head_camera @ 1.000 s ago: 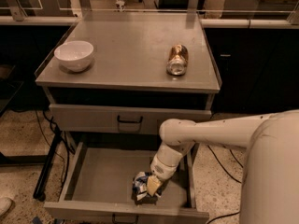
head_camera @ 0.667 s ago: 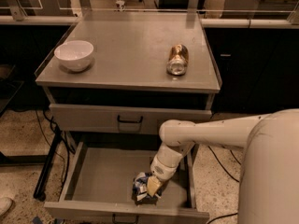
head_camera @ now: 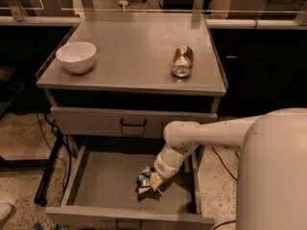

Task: Place blue chip bag into middle drawer

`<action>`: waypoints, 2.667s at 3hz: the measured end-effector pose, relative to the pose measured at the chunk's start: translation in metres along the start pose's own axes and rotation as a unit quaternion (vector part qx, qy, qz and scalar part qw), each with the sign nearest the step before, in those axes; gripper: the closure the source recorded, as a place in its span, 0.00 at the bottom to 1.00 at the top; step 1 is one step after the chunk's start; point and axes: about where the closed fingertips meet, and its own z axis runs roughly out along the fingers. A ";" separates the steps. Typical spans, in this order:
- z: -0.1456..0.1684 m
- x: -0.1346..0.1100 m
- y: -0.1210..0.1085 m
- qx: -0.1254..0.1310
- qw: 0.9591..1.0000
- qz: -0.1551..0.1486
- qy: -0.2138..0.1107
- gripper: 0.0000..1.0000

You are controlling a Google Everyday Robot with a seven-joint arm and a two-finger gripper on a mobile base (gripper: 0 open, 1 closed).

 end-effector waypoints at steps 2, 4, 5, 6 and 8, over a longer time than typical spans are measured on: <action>0.045 -0.002 -0.017 -0.025 0.997 0.066 -0.006 1.00; 0.069 -0.003 -0.014 -0.032 0.996 0.080 -0.018 1.00; 0.069 -0.004 -0.014 -0.032 0.996 0.080 -0.019 0.84; 0.069 -0.004 -0.014 -0.032 0.996 0.080 -0.019 0.60; 0.070 -0.004 -0.014 -0.032 0.996 0.080 -0.019 0.15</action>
Offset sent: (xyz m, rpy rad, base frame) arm 0.0015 0.0082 -0.0671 0.0292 0.1022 -0.1804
